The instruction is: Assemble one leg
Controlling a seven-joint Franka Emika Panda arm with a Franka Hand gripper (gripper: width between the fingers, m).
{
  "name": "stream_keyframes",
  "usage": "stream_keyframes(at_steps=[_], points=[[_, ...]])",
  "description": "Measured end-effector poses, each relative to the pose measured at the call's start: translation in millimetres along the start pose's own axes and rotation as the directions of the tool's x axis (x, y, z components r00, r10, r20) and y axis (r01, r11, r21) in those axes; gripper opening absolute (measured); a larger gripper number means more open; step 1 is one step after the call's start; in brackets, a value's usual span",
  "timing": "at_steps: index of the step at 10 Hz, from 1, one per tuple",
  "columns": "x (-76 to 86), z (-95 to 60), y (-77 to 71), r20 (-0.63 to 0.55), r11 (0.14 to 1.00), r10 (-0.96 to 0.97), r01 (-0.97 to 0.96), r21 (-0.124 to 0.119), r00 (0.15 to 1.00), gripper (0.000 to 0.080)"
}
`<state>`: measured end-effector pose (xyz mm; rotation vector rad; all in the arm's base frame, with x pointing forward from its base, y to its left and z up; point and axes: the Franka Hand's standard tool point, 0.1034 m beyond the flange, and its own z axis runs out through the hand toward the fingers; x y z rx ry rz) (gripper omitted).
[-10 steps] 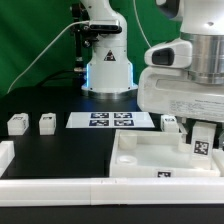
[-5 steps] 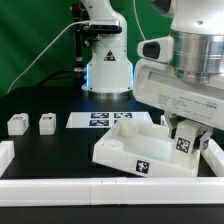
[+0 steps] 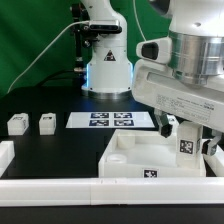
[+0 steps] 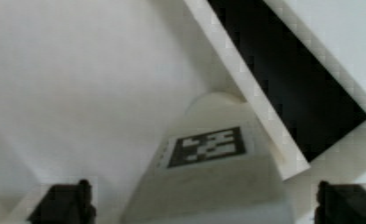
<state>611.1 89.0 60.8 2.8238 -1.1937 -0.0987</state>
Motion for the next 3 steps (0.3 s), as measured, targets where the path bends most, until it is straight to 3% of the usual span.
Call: stream_keyframes(at_steps=[3], points=[[0.0,0.3,0.1,0.000,1.000,0.000,0.000,0.000,1.000,0.0649]])
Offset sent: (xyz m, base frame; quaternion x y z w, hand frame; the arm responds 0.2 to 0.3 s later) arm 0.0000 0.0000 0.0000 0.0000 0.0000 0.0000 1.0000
